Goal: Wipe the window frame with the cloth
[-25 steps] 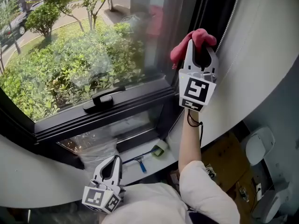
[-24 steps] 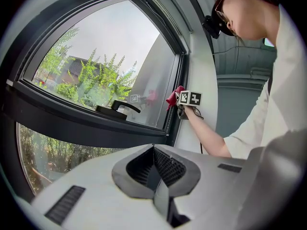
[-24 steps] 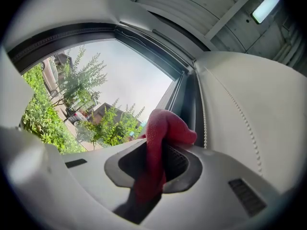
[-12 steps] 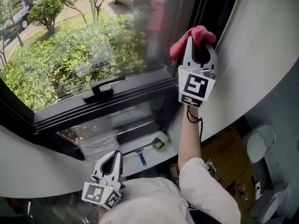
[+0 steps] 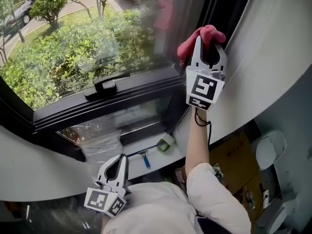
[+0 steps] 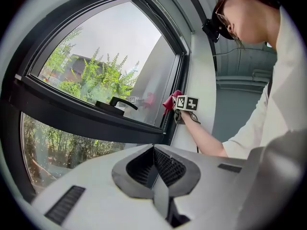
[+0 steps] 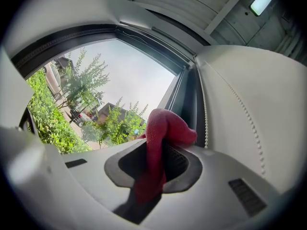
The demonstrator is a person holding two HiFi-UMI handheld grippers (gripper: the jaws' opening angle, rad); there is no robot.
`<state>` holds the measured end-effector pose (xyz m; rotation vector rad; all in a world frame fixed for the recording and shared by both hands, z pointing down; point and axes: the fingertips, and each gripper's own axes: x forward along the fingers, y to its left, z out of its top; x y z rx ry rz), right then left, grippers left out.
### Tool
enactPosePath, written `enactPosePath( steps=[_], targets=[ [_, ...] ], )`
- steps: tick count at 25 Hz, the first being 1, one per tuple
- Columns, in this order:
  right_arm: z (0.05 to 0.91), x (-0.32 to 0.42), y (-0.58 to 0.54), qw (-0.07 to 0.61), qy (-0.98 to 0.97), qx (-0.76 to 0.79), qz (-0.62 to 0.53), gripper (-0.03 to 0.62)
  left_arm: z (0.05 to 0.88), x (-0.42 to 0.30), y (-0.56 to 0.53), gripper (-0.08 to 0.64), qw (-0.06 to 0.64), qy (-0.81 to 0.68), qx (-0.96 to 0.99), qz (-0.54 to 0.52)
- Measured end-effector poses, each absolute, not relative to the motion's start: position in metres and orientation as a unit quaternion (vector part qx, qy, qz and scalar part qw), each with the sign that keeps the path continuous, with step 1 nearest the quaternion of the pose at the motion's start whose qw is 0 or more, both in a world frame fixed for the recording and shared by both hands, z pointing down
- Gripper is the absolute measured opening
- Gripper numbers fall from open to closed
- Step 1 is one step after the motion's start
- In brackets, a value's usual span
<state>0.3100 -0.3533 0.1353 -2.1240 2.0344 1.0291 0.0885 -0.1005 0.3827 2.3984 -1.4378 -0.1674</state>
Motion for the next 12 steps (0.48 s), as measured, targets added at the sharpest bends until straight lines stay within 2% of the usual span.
enactPosePath(
  steps=[12],
  targets=[
    [0.151, 0.309, -0.354, 0.012, 0.661, -0.676, 0.325, 0.084, 0.386, 0.093, -0.102, 0.011, 0.177, -0.505, 0.842, -0.062]
  ],
)
